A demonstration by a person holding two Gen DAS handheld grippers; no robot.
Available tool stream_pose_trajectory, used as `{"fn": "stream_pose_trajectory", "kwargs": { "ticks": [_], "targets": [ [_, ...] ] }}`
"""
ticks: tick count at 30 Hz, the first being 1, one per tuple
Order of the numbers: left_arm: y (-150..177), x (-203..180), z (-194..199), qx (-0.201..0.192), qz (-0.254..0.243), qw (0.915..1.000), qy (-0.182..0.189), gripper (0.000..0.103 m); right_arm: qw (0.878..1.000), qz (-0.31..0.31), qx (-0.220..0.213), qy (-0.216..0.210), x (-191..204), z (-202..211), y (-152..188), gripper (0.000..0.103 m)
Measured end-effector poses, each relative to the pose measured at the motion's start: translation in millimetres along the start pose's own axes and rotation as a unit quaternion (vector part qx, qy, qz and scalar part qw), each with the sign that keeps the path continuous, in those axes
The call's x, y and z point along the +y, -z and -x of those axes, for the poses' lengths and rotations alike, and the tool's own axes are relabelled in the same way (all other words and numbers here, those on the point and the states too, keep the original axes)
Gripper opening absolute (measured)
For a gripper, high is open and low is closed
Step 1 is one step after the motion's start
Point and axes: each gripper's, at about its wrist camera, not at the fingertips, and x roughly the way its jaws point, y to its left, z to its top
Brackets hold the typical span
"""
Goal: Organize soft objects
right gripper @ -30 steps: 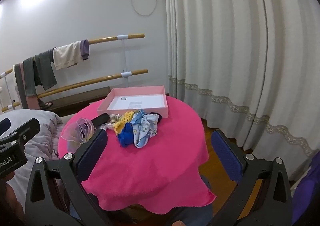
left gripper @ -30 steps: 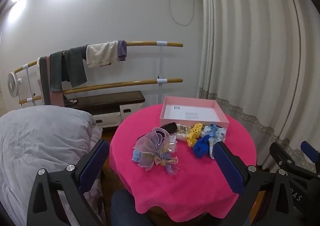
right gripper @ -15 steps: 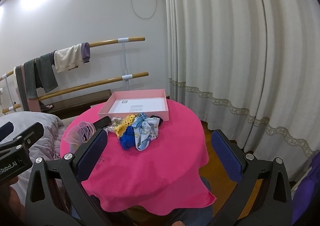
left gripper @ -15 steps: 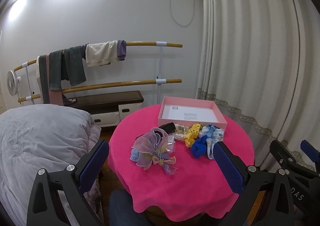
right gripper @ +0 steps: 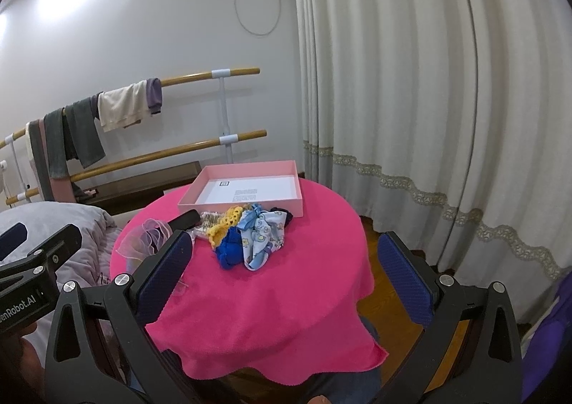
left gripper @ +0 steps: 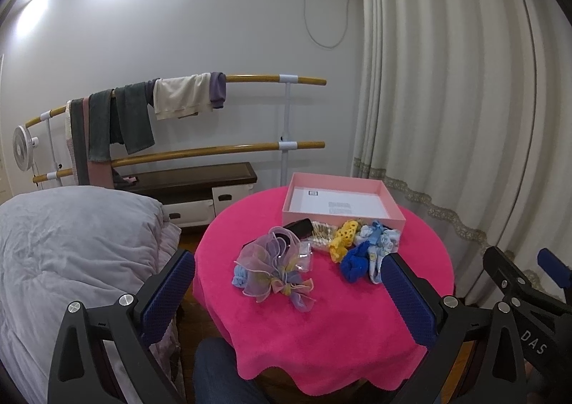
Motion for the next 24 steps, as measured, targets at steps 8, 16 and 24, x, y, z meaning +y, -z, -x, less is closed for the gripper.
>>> {"fn": "stream_pose_trajectory", "kwargs": {
  "ticks": [8, 16, 24],
  "targets": [
    [2, 0, 0, -0.007, -0.001, 1.0, -0.002, 0.103, 1.0, 0.001, 0.0, -0.001, 0, 0, -2, 0.103],
    [9, 2, -11, -0.001, 0.007, 0.9999, -0.009, 0.103, 1.0, 0.008, 0.006, 0.005, 2, -9, -1, 0.103],
    [9, 4, -42, 0.021, 0.005, 0.9996, -0.016, 0.103, 0.998, 0.031, 0.045, -0.008, 15, -49, 10, 0.103]
  ]
}}
